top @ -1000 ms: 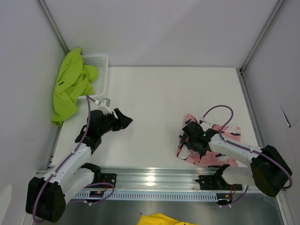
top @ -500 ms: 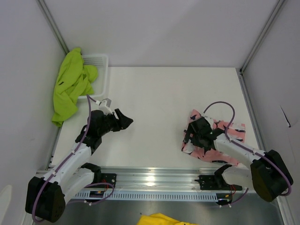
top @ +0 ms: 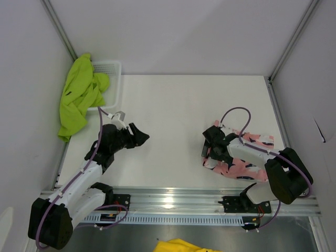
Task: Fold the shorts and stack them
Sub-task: Neatly place the folded shorts to the corner
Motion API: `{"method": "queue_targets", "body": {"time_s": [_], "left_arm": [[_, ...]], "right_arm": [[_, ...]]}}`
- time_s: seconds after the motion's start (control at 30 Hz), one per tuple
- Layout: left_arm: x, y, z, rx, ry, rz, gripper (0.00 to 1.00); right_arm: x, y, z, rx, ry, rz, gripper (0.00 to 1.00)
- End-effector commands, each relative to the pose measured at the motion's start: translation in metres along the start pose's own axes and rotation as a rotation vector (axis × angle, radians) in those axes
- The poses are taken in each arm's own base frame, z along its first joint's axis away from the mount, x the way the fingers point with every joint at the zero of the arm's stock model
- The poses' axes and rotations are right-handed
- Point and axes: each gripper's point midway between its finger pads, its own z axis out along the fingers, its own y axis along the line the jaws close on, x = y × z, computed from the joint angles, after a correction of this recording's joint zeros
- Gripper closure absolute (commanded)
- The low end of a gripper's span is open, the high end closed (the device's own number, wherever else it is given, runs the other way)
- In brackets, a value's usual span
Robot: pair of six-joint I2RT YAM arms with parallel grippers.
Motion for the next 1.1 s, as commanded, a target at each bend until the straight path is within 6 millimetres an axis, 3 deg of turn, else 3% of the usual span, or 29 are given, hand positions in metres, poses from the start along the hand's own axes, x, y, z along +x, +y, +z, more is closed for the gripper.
{"method": "queue_targets", "body": {"time_s": [0.0, 0.17, 0.3, 0.33, 0.37, 0.43, 0.47, 0.63, 0.77, 0.8, 0.83, 0.9, 0.93, 1.07], "left_arm": [[0.010, -0.008, -0.002, 0.038, 0.020, 0.011, 0.32], [0.024, -0.027, 0.005, 0.074, 0.046, 0.028, 0.32], [0.041, -0.043, 0.014, 0.092, 0.074, 0.040, 0.32], [0.046, -0.047, 0.016, 0.096, 0.086, 0.033, 0.32], [0.058, -0.054, 0.019, 0.108, 0.124, 0.044, 0.32], [0.064, -0.064, 0.025, 0.117, 0.130, 0.040, 0.32], [0.079, -0.069, 0.027, 0.125, 0.170, 0.053, 0.32], [0.111, -0.102, 0.037, 0.166, 0.225, 0.082, 0.32], [0.133, -0.132, 0.050, 0.209, 0.278, 0.093, 0.32], [0.147, -0.130, 0.057, 0.194, 0.313, 0.101, 0.32], [0.150, -0.151, 0.060, 0.232, 0.323, 0.101, 0.32], [0.174, -0.152, 0.070, 0.216, 0.384, 0.111, 0.32], [0.175, -0.173, 0.073, 0.252, 0.386, 0.112, 0.33], [0.204, -0.184, 0.084, 0.249, 0.452, 0.111, 0.34]], "right_arm": [[0.037, -0.037, -0.004, 0.146, 0.089, -0.039, 0.01], [0.031, -0.044, -0.021, 0.155, 0.029, -0.011, 0.00], [0.021, -0.006, -0.048, -0.105, -0.018, -0.073, 0.01], [0.017, 0.012, -0.066, -0.239, -0.033, -0.068, 0.01], [0.014, 0.019, -0.077, -0.303, -0.050, -0.070, 0.01], [0.002, 0.030, -0.109, -0.438, -0.115, -0.058, 0.01], [-0.002, 0.029, -0.118, -0.463, -0.139, -0.047, 0.00], [-0.021, 0.014, -0.159, -0.506, -0.235, 0.022, 0.00], [-0.030, 0.007, -0.171, -0.501, -0.280, 0.057, 0.01], [-0.032, 0.007, -0.173, -0.506, -0.287, 0.062, 0.01], [-0.033, 0.007, -0.174, -0.507, -0.290, 0.070, 0.01], [-0.035, 0.008, -0.176, -0.515, -0.296, 0.071, 0.00], [-0.036, 0.008, -0.178, -0.517, -0.301, 0.073, 0.00], [-0.037, 0.011, -0.181, -0.530, -0.299, 0.076, 0.01]]}}
